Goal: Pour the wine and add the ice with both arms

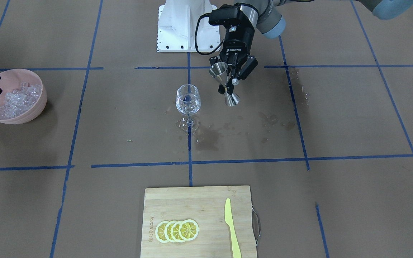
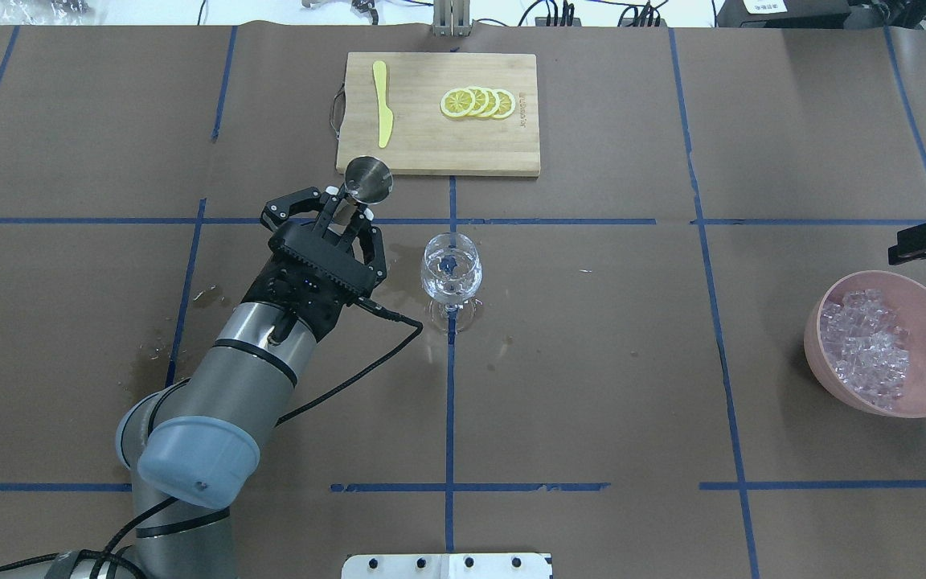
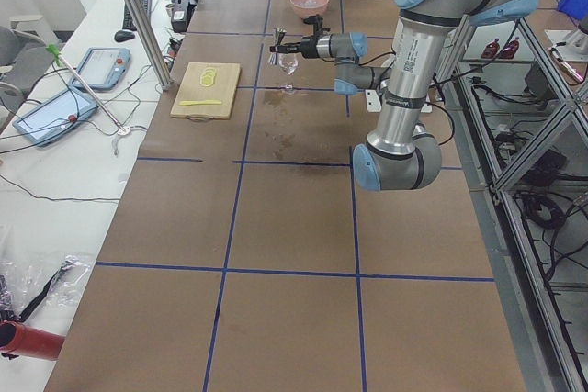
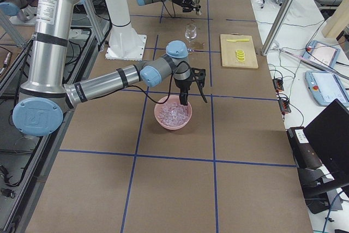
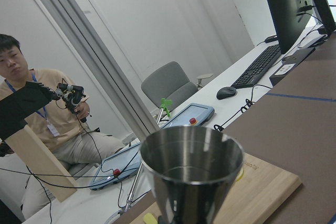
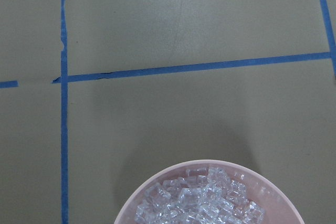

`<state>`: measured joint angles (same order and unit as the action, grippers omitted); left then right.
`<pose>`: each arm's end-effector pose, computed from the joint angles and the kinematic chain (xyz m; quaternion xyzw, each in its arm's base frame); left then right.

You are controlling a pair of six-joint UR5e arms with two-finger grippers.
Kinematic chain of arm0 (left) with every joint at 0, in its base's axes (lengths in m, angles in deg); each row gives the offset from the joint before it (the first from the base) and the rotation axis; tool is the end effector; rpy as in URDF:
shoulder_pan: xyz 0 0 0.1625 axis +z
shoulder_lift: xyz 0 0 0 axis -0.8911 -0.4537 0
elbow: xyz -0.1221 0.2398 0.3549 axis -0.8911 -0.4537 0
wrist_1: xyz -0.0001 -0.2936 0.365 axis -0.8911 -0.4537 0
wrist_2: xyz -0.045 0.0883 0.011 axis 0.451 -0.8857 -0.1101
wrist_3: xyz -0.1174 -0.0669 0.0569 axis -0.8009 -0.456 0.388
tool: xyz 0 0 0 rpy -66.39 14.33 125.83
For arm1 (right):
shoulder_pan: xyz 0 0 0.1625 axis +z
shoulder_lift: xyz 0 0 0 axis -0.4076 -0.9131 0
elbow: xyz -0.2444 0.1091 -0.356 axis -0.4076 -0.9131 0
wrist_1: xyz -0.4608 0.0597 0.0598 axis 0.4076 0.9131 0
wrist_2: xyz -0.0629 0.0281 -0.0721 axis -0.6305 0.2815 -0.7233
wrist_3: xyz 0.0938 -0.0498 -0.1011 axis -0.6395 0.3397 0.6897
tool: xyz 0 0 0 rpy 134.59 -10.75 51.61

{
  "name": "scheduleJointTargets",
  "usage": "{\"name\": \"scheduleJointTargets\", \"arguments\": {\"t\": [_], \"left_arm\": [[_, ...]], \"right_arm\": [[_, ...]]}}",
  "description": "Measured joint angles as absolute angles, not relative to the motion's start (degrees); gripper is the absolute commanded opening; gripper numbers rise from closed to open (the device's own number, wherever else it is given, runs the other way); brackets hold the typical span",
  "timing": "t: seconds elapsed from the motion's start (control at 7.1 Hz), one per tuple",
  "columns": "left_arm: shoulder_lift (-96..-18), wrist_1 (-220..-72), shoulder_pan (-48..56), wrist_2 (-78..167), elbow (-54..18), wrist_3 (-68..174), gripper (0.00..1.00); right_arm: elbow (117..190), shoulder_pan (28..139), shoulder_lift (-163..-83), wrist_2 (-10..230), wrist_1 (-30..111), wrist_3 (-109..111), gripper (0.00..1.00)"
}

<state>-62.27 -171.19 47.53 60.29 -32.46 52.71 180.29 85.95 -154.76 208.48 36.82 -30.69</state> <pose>0.5269 -0.4054 0.1720 0.6756 0.2355 0.0315 0.6980 -0.1808 -0.4597 0.5061 0.0686 -0.3815 0.0811 0.9182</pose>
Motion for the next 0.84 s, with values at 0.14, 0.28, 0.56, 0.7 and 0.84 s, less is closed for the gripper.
{"name": "scheduleJointTargets", "arguments": {"t": [0.14, 0.28, 0.56, 0.7, 0.84], "left_arm": [[-61.38, -171.51, 47.46, 60.35, -33.01, 49.62, 0.0], [-59.68, -171.96, 47.44, 60.35, -33.86, 46.35, 0.0], [-56.31, -172.42, 47.39, 60.28, -36.04, 41.92, 0.0], [-54.53, -172.66, 47.38, 60.26, -36.71, 39.5, 0.0], [-52.48, -173.01, 47.37, 60.27, -37.56, 36.49, 0.0]], "right_arm": [[180.27, 84.02, -156.47, 207.24, 33.81, -32.42, 1.0], [180.14, 82.0, -157.49, 205.7, 32.13, -33.89, 1.0], [179.49, 78.53, -158.71, 202.66, 30.58, -35.83, 1.0], [178.62, 77.55, -159.94, 202.01, 28.35, -36.64, 1.0], [176.92, 76.86, -160.83, 201.42, 24.87, -37.61, 1.0]]}}
